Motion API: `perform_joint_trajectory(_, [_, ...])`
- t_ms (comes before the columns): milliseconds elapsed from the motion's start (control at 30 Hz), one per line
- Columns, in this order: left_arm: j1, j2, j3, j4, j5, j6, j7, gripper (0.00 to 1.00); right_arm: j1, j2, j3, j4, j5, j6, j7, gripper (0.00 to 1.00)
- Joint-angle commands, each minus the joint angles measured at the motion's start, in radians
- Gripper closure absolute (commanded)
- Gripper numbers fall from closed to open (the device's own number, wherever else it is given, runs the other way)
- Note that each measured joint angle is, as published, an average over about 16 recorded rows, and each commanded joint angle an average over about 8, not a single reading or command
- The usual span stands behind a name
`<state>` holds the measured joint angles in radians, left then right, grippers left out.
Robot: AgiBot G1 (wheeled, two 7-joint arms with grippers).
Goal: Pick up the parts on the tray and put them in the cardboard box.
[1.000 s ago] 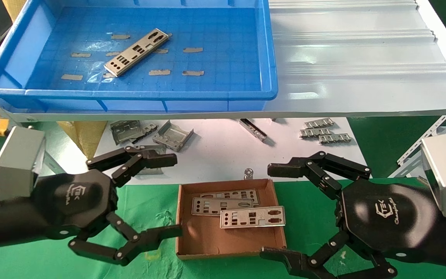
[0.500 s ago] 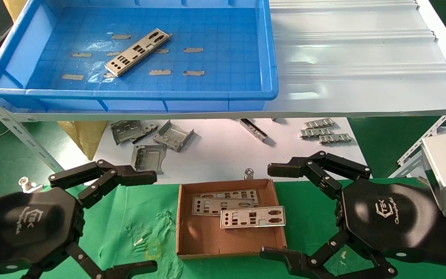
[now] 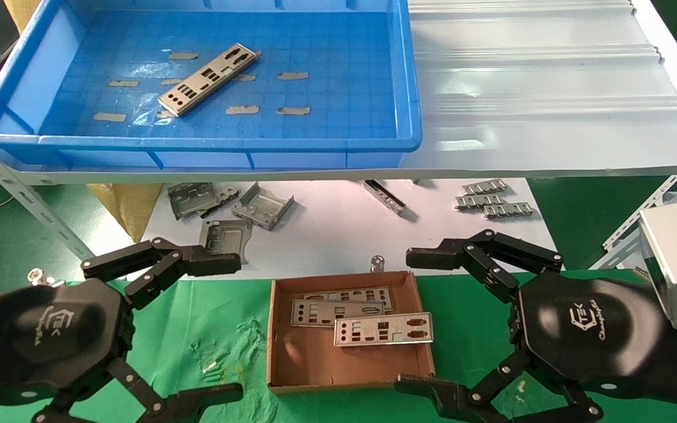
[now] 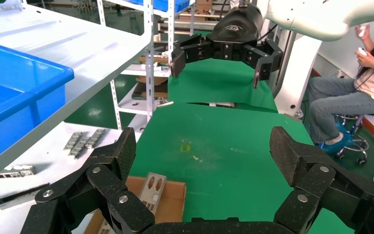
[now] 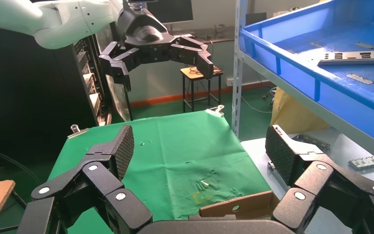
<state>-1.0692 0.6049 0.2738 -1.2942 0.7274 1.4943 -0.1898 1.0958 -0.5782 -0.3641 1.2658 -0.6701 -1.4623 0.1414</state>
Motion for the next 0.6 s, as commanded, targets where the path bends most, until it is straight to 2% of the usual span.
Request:
perform_joint_trajectory(33, [-0.001, 0.002, 0.002, 0.003, 0.001, 0.000, 0.001, 0.00, 0.000, 0.000, 0.000, 0.000, 0.000, 0.000, 0.000, 0.00])
perform_joint_trajectory(600, [-0.006, 0.008, 0.007, 0.012, 0.003, 0.001, 0.004, 0.00, 0.000, 0.000, 0.000, 0.000, 0.000, 0.000, 0.000, 0.00])
